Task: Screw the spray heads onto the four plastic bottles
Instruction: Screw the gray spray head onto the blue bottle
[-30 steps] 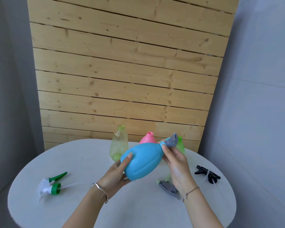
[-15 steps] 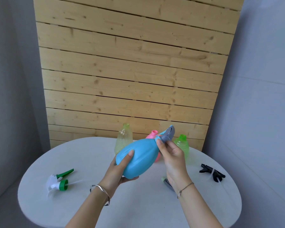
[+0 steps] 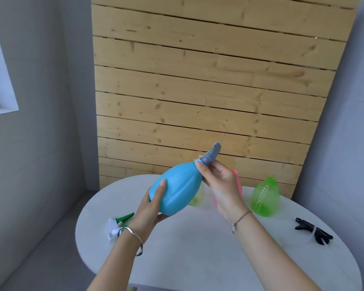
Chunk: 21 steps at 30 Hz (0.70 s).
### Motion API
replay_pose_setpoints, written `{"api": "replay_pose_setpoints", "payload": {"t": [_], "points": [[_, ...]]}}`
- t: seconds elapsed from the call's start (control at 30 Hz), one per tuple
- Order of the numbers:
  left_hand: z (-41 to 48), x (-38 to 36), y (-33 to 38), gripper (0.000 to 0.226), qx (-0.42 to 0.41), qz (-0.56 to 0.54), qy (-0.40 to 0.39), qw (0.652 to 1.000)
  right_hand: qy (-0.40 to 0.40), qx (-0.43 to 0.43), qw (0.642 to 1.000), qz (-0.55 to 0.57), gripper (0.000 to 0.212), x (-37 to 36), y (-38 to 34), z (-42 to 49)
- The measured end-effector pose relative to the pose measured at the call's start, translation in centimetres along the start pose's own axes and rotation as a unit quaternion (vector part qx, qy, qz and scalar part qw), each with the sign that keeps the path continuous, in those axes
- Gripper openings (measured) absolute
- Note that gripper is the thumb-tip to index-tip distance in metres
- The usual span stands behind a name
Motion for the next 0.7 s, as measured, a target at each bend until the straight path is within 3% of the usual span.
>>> {"api": "replay_pose_setpoints", "payload": {"t": [0.27,0.43,0.7], "points": [[2.0,10.2,1.1,0.048,-0.005,0.126,0.164,0.978,-0.053,0.006,0.996,-0.075,0.017,-5.6,2.6,4.1],[2.5,11.8,1.5,0.020,-0.041,0.248,0.190,0.949,-0.076,-0.003,0.988,-0.133,0.016,-8.6,6.0,6.6],[3.4,11.8,1.3,0.022,-0.048,0.270,0.181,0.945,-0.067,-0.024,0.978,-0.194,0.018,-9.9,10.8,8.9]]}}
Point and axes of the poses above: each hand's wrist, its own z-axis towards the middle knuckle, its own x-axis out of the back of the hand, y = z × x, the point moved 9 cm from there along z, towards the middle knuckle, and after that the axes turned 2 degrees about x, right-handed, at the moved point
